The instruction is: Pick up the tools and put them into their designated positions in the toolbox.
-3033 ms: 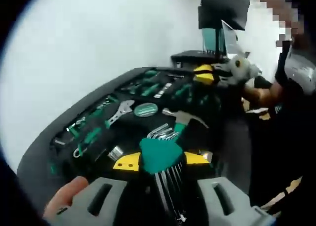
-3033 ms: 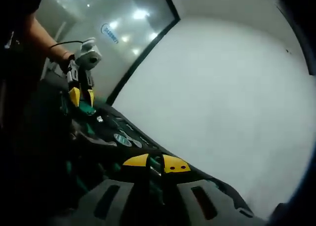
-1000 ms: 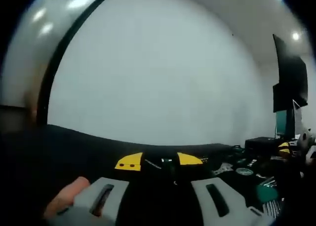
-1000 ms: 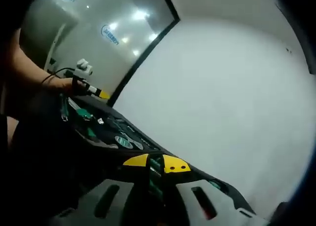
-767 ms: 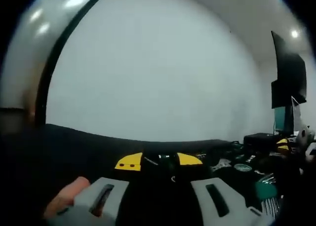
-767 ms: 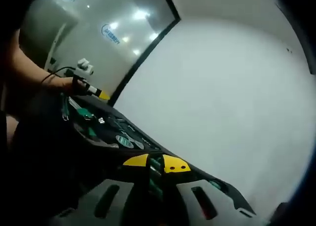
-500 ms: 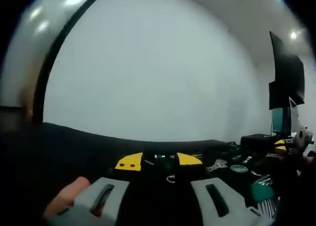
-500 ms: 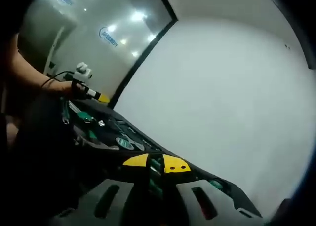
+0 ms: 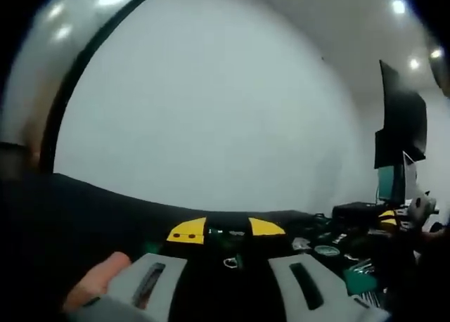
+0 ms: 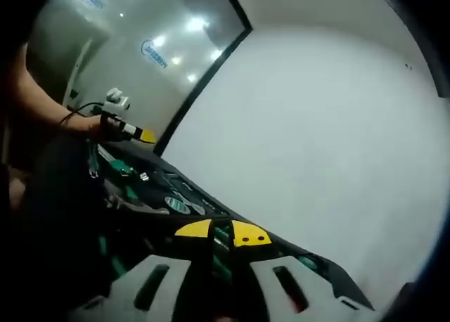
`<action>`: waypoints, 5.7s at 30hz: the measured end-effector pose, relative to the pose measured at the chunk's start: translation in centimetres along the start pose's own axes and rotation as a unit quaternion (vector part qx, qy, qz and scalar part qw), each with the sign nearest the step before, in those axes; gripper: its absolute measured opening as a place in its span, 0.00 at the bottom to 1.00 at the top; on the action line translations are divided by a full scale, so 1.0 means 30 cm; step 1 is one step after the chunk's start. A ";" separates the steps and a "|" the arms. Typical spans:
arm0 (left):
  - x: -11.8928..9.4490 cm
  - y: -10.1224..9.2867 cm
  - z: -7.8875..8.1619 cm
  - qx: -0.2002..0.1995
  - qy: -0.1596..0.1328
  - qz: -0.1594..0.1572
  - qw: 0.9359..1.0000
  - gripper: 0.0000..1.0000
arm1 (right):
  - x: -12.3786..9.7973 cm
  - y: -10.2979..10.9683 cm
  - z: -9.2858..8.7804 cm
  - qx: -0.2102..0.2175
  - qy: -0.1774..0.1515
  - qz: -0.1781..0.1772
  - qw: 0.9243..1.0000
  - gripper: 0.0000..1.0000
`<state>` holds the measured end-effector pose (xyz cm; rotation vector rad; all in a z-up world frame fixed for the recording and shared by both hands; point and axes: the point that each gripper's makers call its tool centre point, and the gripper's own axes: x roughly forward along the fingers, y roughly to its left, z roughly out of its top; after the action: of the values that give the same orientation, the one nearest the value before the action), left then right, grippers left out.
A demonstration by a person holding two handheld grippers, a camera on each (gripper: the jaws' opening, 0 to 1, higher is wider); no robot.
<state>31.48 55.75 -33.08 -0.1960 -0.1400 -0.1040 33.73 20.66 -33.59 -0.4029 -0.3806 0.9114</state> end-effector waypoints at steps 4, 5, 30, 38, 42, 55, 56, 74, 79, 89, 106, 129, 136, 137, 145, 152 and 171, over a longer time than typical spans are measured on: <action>0.001 -0.018 -0.012 0.006 0.007 -0.005 1.000 0.18 | 0.010 0.017 -0.007 -0.024 0.009 0.004 1.000 0.07; 0.000 -0.022 -0.012 0.005 0.008 -0.007 1.000 0.18 | 0.011 0.021 -0.006 -0.028 0.009 0.006 1.000 0.07; -0.010 0.007 -0.011 -0.010 0.011 0.002 1.000 0.17 | 0.189 -0.006 0.538 0.091 -0.081 0.118 0.986 0.12; -0.011 0.011 -0.008 -0.009 0.014 0.003 1.000 0.17 | 0.324 0.098 0.725 0.144 -0.085 0.217 0.962 0.13; -0.011 0.014 0.003 -0.018 0.009 -0.001 1.000 0.17 | 0.397 0.134 0.761 0.181 -0.074 0.247 0.949 0.13; -0.004 0.022 -0.012 -0.013 0.020 0.006 1.000 0.17 | 0.609 0.298 0.296 0.165 0.145 0.295 0.930 0.15; -0.004 0.023 -0.012 -0.014 0.020 0.005 1.000 0.17 | 0.642 0.304 0.269 0.178 0.158 0.303 0.923 0.15; 0.003 0.038 -0.042 0.009 0.040 0.008 0.999 0.17 | 0.638 0.597 -0.050 0.286 0.293 0.348 0.843 0.11; 0.003 0.033 -0.046 0.014 0.042 0.007 0.999 0.17 | 0.655 0.606 -0.045 0.332 0.293 0.347 0.827 0.07; 0.006 0.025 -0.059 0.025 0.050 0.004 0.998 0.17 | 0.598 0.593 -0.011 0.256 0.249 0.375 0.856 0.03; 0.012 0.032 -0.069 0.040 0.058 0.004 0.997 0.17 | 0.609 0.612 0.001 0.210 0.222 0.410 0.860 0.02; 0.007 0.022 -0.072 0.049 0.060 0.002 0.997 0.17 | 0.632 0.569 -0.016 0.244 0.273 0.418 0.832 0.06; 0.009 0.024 -0.065 0.049 0.057 0.001 0.997 0.17 | 0.517 0.492 0.047 0.452 0.326 0.412 0.721 0.06; 0.008 0.021 -0.065 0.050 0.057 0.000 0.997 0.17 | 0.498 0.476 0.041 0.460 0.333 0.411 0.713 0.06; 0.011 0.014 -0.081 0.062 0.069 0.000 0.996 0.17 | 0.401 0.392 -0.061 0.436 0.382 0.402 0.709 0.06; 0.011 0.023 -0.073 0.069 0.064 0.003 0.996 0.16 | 0.384 0.374 -0.096 0.380 0.372 0.406 0.743 0.07; 0.008 0.015 -0.075 0.073 0.065 0.000 0.995 0.16 | 0.326 0.355 -0.065 0.113 0.372 0.489 0.781 0.12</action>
<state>32.04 55.72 -35.32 -0.0424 -0.0185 -0.1051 32.88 34.17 -39.03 -0.7178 0.7619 1.6806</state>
